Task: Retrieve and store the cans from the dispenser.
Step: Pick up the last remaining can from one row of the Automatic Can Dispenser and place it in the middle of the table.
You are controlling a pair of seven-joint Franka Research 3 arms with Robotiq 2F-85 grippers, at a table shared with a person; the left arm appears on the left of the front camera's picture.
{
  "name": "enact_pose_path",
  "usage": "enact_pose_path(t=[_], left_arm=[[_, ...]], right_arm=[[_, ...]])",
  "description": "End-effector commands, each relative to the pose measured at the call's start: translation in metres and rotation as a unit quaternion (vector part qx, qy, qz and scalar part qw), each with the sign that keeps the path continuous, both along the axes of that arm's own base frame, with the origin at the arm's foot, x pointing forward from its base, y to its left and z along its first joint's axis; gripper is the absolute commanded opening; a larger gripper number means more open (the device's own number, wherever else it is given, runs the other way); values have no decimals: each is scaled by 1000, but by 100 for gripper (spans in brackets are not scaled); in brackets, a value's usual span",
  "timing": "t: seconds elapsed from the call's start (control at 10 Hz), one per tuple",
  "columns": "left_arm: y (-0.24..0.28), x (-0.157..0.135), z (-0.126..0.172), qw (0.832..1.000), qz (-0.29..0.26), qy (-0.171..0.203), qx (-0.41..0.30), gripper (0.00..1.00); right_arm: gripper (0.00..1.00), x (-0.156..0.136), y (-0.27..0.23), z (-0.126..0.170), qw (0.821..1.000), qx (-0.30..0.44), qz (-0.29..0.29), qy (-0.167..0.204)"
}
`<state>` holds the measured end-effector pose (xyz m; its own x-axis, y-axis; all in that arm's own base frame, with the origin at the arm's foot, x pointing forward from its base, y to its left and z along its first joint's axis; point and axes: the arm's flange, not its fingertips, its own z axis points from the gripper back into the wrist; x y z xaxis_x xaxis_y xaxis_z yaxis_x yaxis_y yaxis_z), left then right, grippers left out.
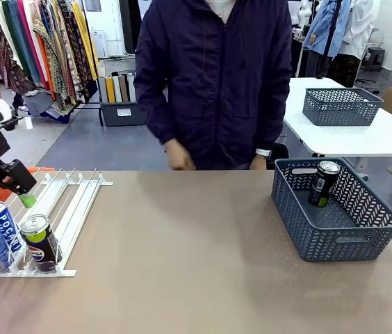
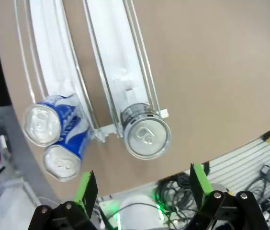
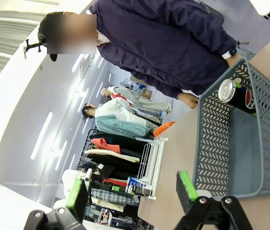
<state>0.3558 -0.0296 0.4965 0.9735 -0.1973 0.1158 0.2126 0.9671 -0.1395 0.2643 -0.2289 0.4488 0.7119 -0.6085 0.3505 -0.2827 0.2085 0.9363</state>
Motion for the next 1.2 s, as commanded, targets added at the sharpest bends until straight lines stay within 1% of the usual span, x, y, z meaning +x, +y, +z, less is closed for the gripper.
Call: enact_pose_path(t=[0.0,0.2,0.3,0.4,0.6,0.7,0.8,1.1], left_arm=[[5,1,4,1000,-11,-14,8,100],[5,1,4,1000,-11,-14,8,100],[-1,0,1,1000,-6,-2,-1,100],[-6,1,-10,1000,16,-11,0,100],[-11,9,-43,999,40,17,3,100],[-9,12,-57,997,73,20,31,100],[-9,16,-68,995,86,26,41,100],[-19,23,-91,996,73,26,37,100]], right_arm=[[100,3,1,7,1000,16,-6,-1],[100,3,1,7,1000,16,-6,-1],[100,3,1,7,1000,16,-6,-1],[100,3,1,7,1000,16,-6,-1],[100,3,1,7,1000,16,-6,-1],[100,3,1,7,1000,16,-6,-1],[100,3,1,7,1000,16,-6,-1],[100,3,1,7,1000,16,-6,-1]])
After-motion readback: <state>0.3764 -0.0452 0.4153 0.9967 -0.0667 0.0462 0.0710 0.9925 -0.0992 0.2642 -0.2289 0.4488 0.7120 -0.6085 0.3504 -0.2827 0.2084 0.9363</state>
